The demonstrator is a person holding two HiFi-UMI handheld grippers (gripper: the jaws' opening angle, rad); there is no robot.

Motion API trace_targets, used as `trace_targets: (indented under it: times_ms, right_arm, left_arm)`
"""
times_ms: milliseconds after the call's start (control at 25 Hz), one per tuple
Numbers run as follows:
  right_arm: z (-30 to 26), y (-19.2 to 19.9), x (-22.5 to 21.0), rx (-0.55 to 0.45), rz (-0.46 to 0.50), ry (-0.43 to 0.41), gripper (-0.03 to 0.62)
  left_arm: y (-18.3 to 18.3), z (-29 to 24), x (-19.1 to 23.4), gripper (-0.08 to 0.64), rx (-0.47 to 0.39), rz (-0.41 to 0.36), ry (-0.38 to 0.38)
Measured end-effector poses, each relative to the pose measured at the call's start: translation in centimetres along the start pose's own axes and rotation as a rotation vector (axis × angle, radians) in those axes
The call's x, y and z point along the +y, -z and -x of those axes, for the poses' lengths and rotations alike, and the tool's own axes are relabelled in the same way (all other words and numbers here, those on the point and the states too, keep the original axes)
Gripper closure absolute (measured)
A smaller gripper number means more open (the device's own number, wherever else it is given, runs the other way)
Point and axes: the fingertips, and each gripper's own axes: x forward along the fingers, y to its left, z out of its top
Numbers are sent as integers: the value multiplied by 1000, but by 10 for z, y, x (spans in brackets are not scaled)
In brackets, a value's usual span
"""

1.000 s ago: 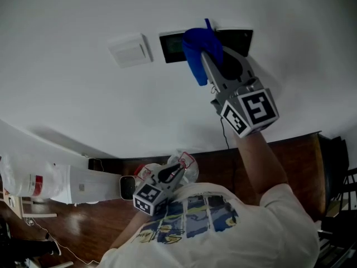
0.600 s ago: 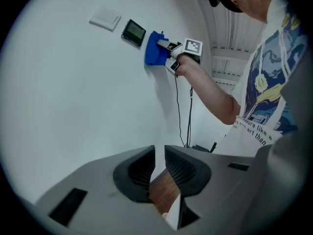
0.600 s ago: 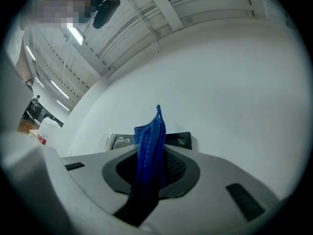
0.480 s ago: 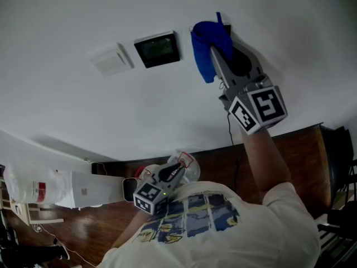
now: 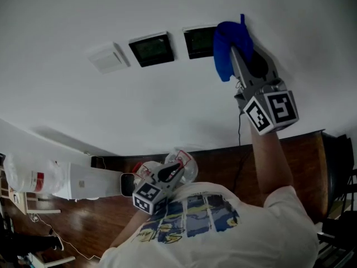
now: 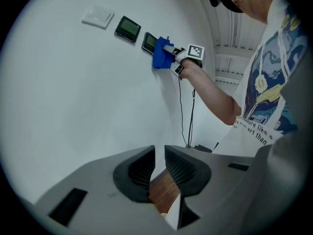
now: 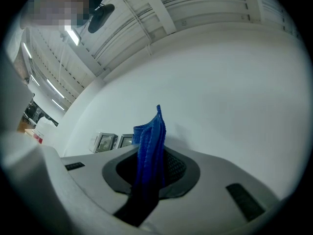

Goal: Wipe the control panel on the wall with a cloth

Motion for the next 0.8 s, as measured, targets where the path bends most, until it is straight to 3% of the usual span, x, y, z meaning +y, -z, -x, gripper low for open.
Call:
trace_targets:
  times_ms: [480, 680, 800]
  right_arm:
    - [13, 8, -23, 14, -13, 32, 499]
    - [29, -9, -12, -16, -31, 56, 499]
    - [37, -15, 16, -20, -35, 45, 499]
  left_arm:
    - [20, 7, -18, 499, -29, 36, -59]
    - [17, 34, -6, 499, -28, -5, -54]
    - [22, 50, 1, 499, -26, -5, -45]
